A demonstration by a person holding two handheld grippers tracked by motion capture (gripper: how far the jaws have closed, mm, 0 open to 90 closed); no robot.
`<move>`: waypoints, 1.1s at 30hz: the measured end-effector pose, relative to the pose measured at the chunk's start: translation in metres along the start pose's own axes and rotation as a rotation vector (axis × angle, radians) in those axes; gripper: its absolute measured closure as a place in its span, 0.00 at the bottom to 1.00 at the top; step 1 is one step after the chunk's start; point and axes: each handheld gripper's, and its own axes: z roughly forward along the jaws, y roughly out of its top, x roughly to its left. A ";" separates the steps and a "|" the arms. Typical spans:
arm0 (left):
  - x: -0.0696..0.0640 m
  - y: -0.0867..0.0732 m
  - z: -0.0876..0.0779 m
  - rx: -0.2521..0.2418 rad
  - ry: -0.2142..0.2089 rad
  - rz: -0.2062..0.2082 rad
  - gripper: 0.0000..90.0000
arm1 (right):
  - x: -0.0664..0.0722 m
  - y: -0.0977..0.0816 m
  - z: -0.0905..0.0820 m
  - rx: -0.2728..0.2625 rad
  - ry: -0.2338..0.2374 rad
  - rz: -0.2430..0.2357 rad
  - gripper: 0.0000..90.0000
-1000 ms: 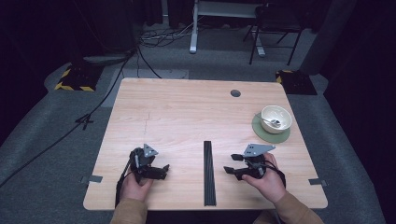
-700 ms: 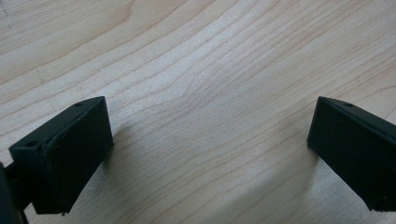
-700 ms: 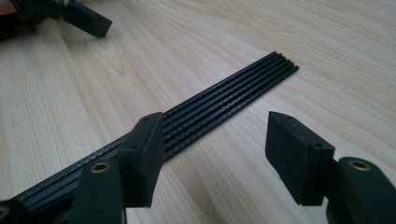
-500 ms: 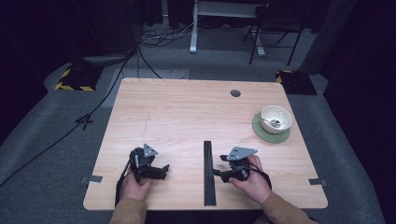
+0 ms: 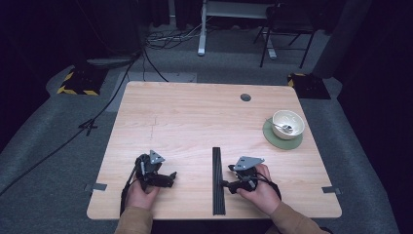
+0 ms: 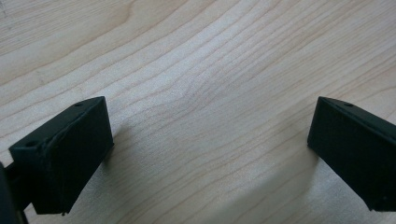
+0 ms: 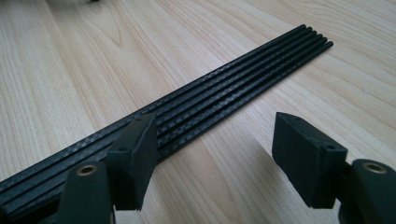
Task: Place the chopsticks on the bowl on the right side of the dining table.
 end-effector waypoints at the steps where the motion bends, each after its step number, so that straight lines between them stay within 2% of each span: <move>1: 0.000 0.000 0.000 0.000 0.000 0.000 0.00 | 0.000 0.000 0.000 0.001 -0.003 0.001 0.35; 6: 0.000 0.000 0.000 0.000 0.000 0.000 0.00 | -0.002 -0.001 -0.005 0.006 -0.023 0.012 0.35; 12: 0.000 0.000 0.000 0.000 0.000 0.000 0.00 | 0.003 -0.002 0.000 0.001 0.001 0.017 0.35; 15: 0.000 0.000 0.000 0.000 -0.003 -0.001 0.00 | 0.001 -0.003 -0.002 0.016 -0.017 0.000 0.35; 16: 0.000 0.000 0.000 0.000 -0.002 -0.001 0.00 | 0.000 -0.003 -0.003 0.017 -0.028 0.017 0.35; 19: 0.000 0.000 0.000 0.000 0.000 0.000 0.00 | -0.003 -0.004 -0.007 0.012 -0.037 0.019 0.35; 22: 0.000 0.000 0.000 0.000 -0.002 0.000 0.00 | 0.003 -0.005 -0.005 0.021 -0.014 0.017 0.35; 24: 0.000 0.000 0.000 0.000 0.000 0.000 0.00 | 0.004 -0.006 -0.004 0.031 -0.017 0.008 0.36; 26: 0.000 0.000 0.000 0.000 -0.001 0.000 0.00 | 0.002 -0.007 -0.007 0.035 -0.023 0.013 0.38; 29: 0.000 0.000 0.000 0.000 -0.001 0.000 0.00 | -0.008 -0.011 -0.015 0.049 -0.050 0.013 0.40; 33: 0.000 0.000 0.000 0.000 -0.001 -0.001 0.00 | -0.022 -0.019 -0.025 0.059 -0.089 0.047 0.42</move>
